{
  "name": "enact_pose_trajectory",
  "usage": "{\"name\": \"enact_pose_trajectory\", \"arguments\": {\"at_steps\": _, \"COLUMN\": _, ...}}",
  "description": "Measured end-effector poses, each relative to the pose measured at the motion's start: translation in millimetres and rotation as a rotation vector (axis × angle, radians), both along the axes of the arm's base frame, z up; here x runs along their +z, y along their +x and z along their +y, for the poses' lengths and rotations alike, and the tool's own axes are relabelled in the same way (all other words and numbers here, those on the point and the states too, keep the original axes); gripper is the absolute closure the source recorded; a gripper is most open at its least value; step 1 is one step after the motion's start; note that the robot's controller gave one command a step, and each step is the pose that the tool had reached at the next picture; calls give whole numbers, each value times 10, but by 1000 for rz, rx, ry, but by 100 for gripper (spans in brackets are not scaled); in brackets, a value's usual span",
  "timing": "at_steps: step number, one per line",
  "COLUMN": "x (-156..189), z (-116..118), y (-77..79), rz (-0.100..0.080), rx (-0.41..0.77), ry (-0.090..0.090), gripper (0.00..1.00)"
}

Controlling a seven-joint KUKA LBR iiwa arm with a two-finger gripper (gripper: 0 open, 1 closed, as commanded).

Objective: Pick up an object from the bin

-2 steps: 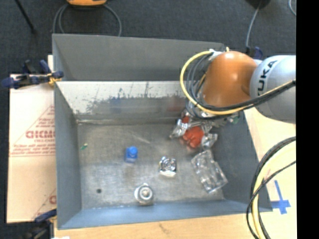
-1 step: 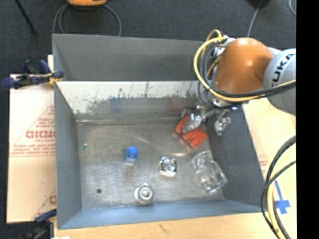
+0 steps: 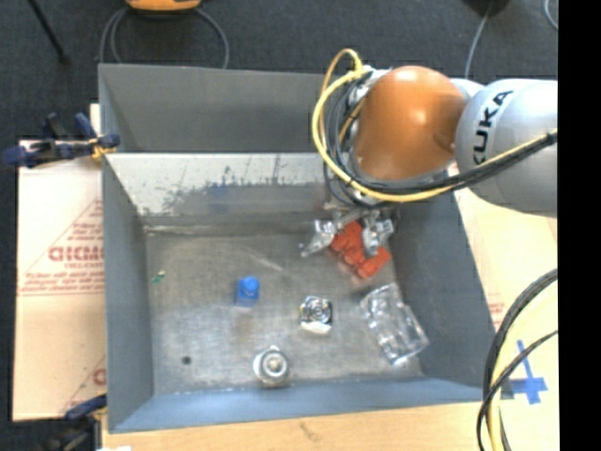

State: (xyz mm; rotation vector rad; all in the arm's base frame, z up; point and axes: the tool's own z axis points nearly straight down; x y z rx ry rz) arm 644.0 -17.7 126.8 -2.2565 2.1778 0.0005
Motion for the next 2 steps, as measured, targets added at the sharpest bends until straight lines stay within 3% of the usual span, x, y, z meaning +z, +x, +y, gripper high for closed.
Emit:
{"name": "enact_pose_trajectory", "arguments": {"at_steps": 1, "x": -61, "z": 771, "y": 47, "rz": -1, "rx": 94, "ry": 0, "gripper": 0}}
{"name": "enact_pose_trajectory", "arguments": {"at_steps": 2, "x": -274, "z": 1553, "y": -617, "rz": 6, "rx": 231, "ry": 1, "gripper": 0}}
